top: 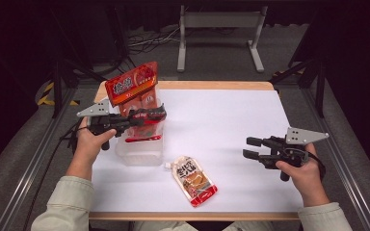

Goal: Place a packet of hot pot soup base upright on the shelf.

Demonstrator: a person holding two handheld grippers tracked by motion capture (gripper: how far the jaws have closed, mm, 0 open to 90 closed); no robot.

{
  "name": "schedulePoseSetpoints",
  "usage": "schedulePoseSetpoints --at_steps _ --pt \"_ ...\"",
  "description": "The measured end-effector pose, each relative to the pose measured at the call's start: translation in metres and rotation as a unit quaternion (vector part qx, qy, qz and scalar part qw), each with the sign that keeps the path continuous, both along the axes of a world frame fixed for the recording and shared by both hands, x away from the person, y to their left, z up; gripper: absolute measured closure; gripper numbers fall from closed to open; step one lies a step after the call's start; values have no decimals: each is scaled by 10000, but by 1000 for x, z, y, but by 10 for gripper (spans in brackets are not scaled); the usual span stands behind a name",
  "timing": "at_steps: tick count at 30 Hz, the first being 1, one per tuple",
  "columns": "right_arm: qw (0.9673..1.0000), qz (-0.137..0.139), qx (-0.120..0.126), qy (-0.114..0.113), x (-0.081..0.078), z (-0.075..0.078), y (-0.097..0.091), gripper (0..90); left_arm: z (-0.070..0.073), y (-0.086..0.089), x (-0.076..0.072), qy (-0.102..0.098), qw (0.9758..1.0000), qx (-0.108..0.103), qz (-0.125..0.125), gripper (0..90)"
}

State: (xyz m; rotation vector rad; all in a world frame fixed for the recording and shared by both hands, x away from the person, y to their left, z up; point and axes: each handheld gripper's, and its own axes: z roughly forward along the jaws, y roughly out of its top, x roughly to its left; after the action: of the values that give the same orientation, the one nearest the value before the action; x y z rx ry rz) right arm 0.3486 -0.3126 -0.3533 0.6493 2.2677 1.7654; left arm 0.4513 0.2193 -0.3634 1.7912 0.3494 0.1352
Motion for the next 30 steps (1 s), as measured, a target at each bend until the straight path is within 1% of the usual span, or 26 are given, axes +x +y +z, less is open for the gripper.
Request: schedulePoseSetpoints --at_steps 2,8,12,15,16,18,20,23,24,26,27,28,30 --pt "10000 17 -7 0 0 0 1 503 -2 1 0 12 10000 7 -5 885" --pt "10000 70 3 -1 1 0 3 501 -6 4 2 65 10000 -72 -2 884" --pt "10000 88 3 8 2 0 5 499 -7 5 4 41 10000 -83 34 884" --pt "9999 101 6 17 2 0 5 495 -8 5 5 24 10000 -53 27 884" --pt "9999 106 8 19 2 0 5 494 -8 5 5 56 10000 -66 23 884" --pt "10000 96 12 22 2 0 5 494 -8 5 4 37 10000 -48 10 884" --pt "10000 90 11 30 2 -1 4 493 -8 5 4 58 10000 -43 -21 884" --pt "9999 93 20 38 2 -1 4 490 -9 5 5 8 10000 17 -56 883" --pt "9999 95 22 41 2 -1 4 490 -9 4 5 51 9999 27 -85 883" --pt "9999 91 22 50 2 -1 5 489 -9 2 6 50 9999 60 -97 882" --pt "9999 89 21 54 2 -2 5 488 -10 2 6 106 9999 50 -112 881" --pt "9999 96 22 56 2 -2 6 487 -10 3 7 78 9999 68 -108 881" --pt "9999 110 23 59 2 -2 6 487 -12 5 8 137 9999 55 -44 879"
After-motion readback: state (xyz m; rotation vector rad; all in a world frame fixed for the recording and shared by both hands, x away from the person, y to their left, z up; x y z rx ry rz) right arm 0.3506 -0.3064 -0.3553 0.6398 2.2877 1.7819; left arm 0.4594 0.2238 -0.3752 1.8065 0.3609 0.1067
